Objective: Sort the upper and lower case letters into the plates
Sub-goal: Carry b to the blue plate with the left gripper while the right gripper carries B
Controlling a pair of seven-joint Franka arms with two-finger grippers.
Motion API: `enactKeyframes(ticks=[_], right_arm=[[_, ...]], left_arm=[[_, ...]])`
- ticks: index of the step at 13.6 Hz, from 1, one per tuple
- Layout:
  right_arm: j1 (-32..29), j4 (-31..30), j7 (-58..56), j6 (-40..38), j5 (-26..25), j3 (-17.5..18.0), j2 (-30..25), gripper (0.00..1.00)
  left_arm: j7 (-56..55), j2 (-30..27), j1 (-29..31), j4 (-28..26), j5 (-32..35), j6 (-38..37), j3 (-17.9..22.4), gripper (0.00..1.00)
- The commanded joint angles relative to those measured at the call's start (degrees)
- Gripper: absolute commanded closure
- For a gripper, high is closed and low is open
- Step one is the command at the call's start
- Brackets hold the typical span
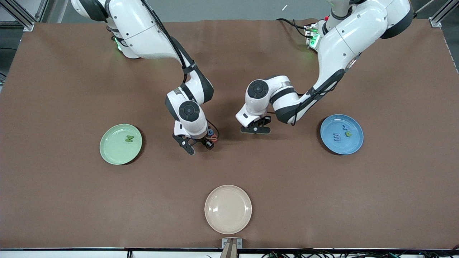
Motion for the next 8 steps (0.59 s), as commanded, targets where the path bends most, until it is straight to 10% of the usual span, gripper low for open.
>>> enactKeyframes(ticks=[1,6,8], right_arm=[[-0.16,0.85,0.70,0.02,-0.95,0.49,0.56,0.56],[-0.24,0.85,1.15,0.90,-0.25,0.49,0.47,0.97],[-2.34,1.20,-0.17,0.64,-0.68,0.40,-0.23,0.99]], left_arm=[[-0.53,-5.23,8.32,-2.13,-0.71,-4.40,-7.04,0.89],[3.24,-5.06,30.39,-5.11,-0.71,-13.45,-23.67,0.92],[6.58,-5.06,38.13,-7.91,-0.62,-14.26,-27.28,0.92]])
